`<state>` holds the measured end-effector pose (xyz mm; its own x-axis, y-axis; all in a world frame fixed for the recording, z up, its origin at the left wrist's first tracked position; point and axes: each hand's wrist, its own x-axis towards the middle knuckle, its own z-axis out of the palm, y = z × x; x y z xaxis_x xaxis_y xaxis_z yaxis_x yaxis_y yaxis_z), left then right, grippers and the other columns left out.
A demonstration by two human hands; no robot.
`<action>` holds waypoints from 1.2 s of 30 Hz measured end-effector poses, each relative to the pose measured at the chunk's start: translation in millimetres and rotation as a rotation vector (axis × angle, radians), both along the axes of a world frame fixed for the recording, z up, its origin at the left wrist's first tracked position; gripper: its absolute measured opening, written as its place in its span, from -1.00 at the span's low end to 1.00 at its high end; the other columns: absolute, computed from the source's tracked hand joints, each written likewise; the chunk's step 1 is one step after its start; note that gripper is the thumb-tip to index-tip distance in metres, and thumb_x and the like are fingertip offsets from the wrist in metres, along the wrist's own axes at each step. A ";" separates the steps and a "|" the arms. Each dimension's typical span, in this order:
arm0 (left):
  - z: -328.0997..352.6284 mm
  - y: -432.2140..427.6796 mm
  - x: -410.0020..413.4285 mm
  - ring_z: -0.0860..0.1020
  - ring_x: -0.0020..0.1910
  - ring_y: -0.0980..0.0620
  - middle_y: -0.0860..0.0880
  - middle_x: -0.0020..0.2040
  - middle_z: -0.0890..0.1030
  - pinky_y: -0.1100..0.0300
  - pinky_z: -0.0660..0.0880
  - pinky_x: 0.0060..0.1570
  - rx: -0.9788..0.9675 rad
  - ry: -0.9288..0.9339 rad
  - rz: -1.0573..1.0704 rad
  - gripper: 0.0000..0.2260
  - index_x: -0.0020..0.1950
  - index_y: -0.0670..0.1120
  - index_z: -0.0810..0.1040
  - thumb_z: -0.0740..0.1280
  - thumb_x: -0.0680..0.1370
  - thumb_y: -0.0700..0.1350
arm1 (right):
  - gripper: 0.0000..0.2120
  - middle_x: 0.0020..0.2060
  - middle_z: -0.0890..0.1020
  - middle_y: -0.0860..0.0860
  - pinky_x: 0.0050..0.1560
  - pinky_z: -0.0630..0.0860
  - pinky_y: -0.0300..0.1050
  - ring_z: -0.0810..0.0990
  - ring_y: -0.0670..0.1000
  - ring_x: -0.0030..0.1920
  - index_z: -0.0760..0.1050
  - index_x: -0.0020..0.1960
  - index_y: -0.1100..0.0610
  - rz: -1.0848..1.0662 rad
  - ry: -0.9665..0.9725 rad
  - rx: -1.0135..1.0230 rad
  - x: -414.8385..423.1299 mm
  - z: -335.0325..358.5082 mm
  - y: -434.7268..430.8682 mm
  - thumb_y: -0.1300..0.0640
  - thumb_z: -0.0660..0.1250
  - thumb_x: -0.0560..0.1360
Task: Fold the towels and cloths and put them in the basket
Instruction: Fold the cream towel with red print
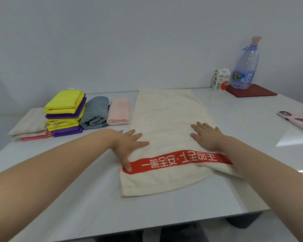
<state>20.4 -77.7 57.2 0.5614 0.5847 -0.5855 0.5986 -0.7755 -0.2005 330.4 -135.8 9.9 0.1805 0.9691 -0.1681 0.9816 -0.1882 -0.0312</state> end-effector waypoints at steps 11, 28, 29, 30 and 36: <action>-43.6 -17.1 40.4 -0.20 0.54 -0.04 0.00 0.57 -0.20 -0.14 -0.13 0.48 0.103 -0.394 0.103 -0.41 0.55 0.12 -0.17 -0.05 0.59 0.27 | -0.40 0.55 -0.11 -0.02 0.45 -0.07 0.30 -0.12 0.04 0.54 -0.12 0.55 -0.05 0.141 -0.011 0.003 -51.2 -8.8 -13.2 -0.25 -0.13 0.59; -47.2 31.4 76.8 -0.15 0.54 0.04 0.02 0.58 -0.10 -0.02 -0.15 0.48 0.226 -0.688 0.163 -0.46 0.56 0.04 -0.09 -0.03 0.64 0.16 | -0.44 0.33 0.43 0.03 0.29 0.23 -0.01 0.38 0.07 0.31 0.35 0.37 0.09 0.093 -0.033 0.384 -45.4 -3.3 33.4 -0.18 -0.11 0.56; -45.3 40.1 82.7 -0.15 0.54 0.03 0.01 0.58 -0.09 -0.03 -0.15 0.48 0.229 -0.690 0.175 -0.46 0.56 0.03 -0.09 -0.02 0.64 0.15 | -0.51 0.36 0.39 0.03 0.31 0.21 -0.01 0.34 0.07 0.34 0.32 0.39 0.10 0.075 -0.022 0.361 -42.8 -3.4 43.3 -0.13 -0.05 0.60; -44.0 48.9 88.4 -0.15 0.54 0.03 0.01 0.58 -0.09 -0.03 -0.14 0.49 0.232 -0.695 0.193 -0.47 0.56 0.03 -0.08 -0.02 0.64 0.14 | -0.54 0.38 0.36 0.03 0.33 0.19 0.00 0.31 0.07 0.37 0.30 0.41 0.10 0.061 -0.007 0.354 -39.6 -4.0 53.8 -0.10 -0.02 0.62; -36.5 121.1 116.4 -0.12 0.54 -0.01 -0.02 0.57 -0.05 -0.03 -0.11 0.49 0.276 -0.745 0.332 -0.49 0.56 -0.01 -0.04 0.02 0.65 0.08 | -0.51 0.45 0.24 0.07 0.42 0.10 0.06 0.20 0.10 0.45 0.21 0.46 0.13 -0.030 0.060 0.308 -15.7 10.5 120.3 -0.09 0.01 0.62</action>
<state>136.8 43.4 20.7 0.5174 0.8540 0.0548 0.8363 -0.5182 0.1791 314.6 -15.5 20.5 0.2079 0.9706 0.1212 0.9705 -0.1893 -0.1493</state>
